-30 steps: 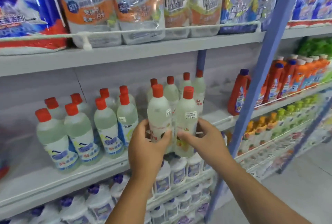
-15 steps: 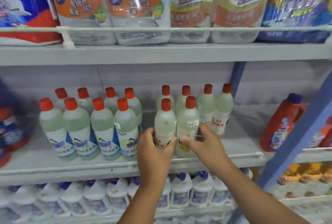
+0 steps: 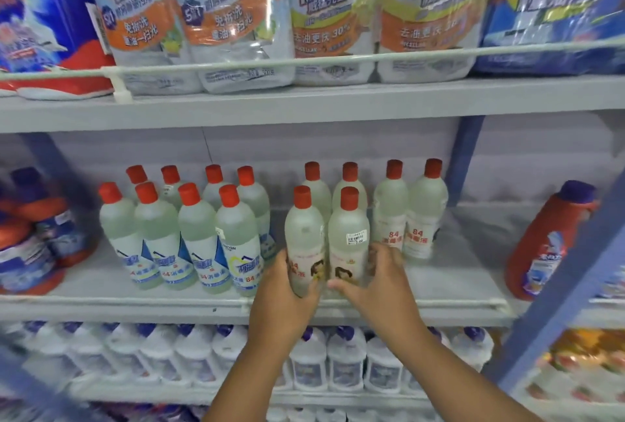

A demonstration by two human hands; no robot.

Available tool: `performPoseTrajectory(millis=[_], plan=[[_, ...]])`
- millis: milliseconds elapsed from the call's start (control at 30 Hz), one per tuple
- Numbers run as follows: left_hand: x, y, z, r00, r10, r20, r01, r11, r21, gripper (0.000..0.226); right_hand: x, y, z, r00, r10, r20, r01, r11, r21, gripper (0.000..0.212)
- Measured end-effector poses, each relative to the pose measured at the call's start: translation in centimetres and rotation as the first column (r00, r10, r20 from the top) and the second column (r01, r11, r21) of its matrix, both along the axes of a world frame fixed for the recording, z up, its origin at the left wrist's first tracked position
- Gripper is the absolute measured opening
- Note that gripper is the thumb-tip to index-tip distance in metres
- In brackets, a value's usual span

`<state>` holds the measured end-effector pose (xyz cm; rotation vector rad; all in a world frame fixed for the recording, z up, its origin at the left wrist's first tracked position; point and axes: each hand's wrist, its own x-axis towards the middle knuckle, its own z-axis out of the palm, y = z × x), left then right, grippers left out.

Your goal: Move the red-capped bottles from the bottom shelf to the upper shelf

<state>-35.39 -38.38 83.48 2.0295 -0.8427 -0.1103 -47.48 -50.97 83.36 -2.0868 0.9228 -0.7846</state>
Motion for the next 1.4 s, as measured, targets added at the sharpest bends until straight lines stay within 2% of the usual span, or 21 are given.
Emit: performPoseTrajectory(millis=[133, 233, 333, 433, 467, 600, 800, 933, 1100, 1200, 1267, 1400], plan=[[0.8, 0.2, 0.2, 0.999, -0.044, -0.01, 0.044, 0.997, 0.067, 0.051, 0.6, -0.1, 0.2, 1.0, -0.026, -0.003, 0.026, 0.999, 0.042, 0.071], [1.2, -0.3, 0.0, 1.0, -0.017, -0.005, 0.018, 0.995, 0.094, 0.045, 0.2, -0.8, 0.4, 0.994, 0.092, 0.06, -0.099, 0.988, 0.12, 0.057], [1.3, -0.8, -0.1, 1.0, 0.01, -0.018, -0.008, 0.995, 0.095, 0.042, -0.2, -0.6, 0.4, 0.985, 0.152, 0.076, -0.162, 0.977, 0.142, 0.055], [1.2, -1.2, 0.0, 1.0, 0.024, -0.006, -0.024, 0.996, 0.08, 0.043, 0.6, -0.7, -0.2, 0.997, 0.082, 0.004, -0.082, 0.993, 0.084, 0.07], [1.3, -1.2, 0.1, 1.0, 0.027, -0.005, -0.027, 0.996, 0.081, 0.044, 0.9, -0.8, -0.2, 0.998, 0.061, -0.009, -0.06, 0.996, 0.069, 0.069], [1.9, -1.4, 0.0, 0.999, 0.024, -0.023, -0.022, 0.995, 0.097, 0.046, 1.2, -0.7, 0.2, 0.999, 0.045, 0.021, -0.047, 0.996, 0.074, 0.045], [2.3, -1.5, -0.5, 1.0, 0.02, 0.022, -0.022, 0.995, 0.099, 0.048, 1.0, -0.5, 0.5, 0.997, 0.081, -0.013, -0.081, 0.996, 0.025, 0.036], [2.5, -1.4, -0.9, 0.996, 0.01, 0.088, -0.021, 0.992, 0.122, 0.051, 0.9, 0.0, 0.2, 0.997, 0.046, -0.065, -0.047, 0.999, -0.015, 0.04], [2.6, -1.4, -1.3, 0.987, -0.02, 0.162, -0.015, 0.977, 0.212, 0.076, 0.7, 1.1, 0.0, 0.982, -0.07, -0.173, 0.042, 0.986, -0.162, 0.044], [2.0, 0.0, -1.4, 0.959, -0.067, 0.277, -0.008, 0.965, 0.261, 0.063, -0.3, 1.8, -0.8, 0.949, -0.118, -0.292, 0.027, 0.954, -0.298, 0.045], [1.3, 1.5, -1.7, 0.925, -0.125, 0.359, 0.015, 0.956, 0.294, 0.055, -1.1, 2.4, -1.5, 0.933, -0.13, -0.335, 0.014, 0.945, -0.327, 0.049], [-1.0, 5.4, -1.8, 0.904, -0.188, 0.384, 0.023, 0.918, 0.397, 0.069, -2.3, 4.0, -1.8, 0.854, -0.137, -0.502, -0.052, 0.937, -0.344, 0.062]])
